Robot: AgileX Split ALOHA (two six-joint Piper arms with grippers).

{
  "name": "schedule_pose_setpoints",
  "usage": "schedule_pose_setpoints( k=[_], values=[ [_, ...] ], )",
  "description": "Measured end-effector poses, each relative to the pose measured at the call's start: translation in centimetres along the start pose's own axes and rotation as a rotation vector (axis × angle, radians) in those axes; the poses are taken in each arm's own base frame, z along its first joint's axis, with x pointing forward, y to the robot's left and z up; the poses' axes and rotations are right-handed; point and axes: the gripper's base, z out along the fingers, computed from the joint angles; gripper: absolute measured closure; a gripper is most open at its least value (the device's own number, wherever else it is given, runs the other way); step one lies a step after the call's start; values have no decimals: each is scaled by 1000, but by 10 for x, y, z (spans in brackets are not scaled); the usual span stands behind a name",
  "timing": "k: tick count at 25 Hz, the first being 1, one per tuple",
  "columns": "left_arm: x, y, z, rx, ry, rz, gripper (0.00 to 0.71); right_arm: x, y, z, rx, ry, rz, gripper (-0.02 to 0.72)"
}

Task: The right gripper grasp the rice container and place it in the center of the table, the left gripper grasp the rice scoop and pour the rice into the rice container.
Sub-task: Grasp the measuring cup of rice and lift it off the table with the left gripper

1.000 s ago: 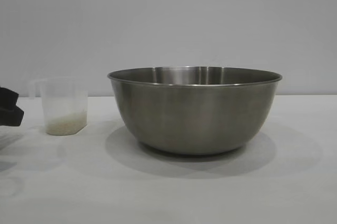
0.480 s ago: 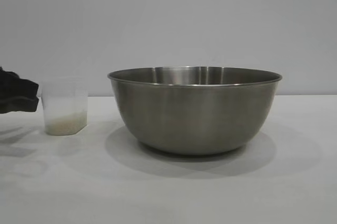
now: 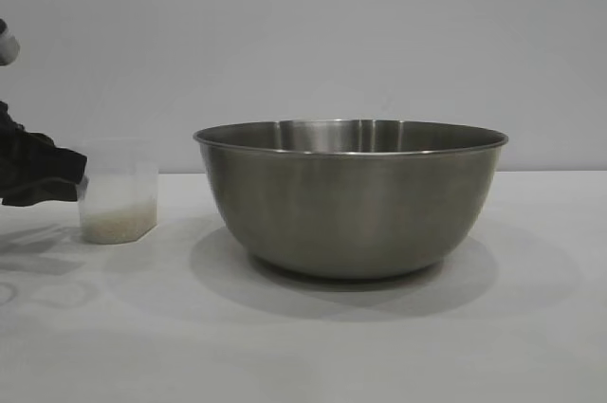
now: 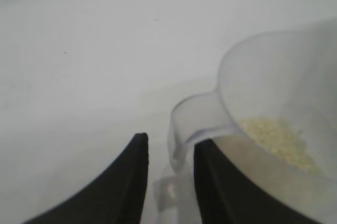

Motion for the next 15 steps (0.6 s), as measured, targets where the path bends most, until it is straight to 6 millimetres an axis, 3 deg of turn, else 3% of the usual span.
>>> schedule_pose_setpoints(
  k=[6, 11, 15],
  values=[
    [-8, 1, 5, 0, -46, 4, 494, 0, 0, 0, 0, 0, 0, 326],
    [-10, -1, 5, 21, -67, 11, 710, 0, 0, 0, 0, 0, 0, 326],
    [-10, -1, 5, 25, -69, 14, 710, 0, 0, 0, 0, 0, 0, 326]
  ],
)
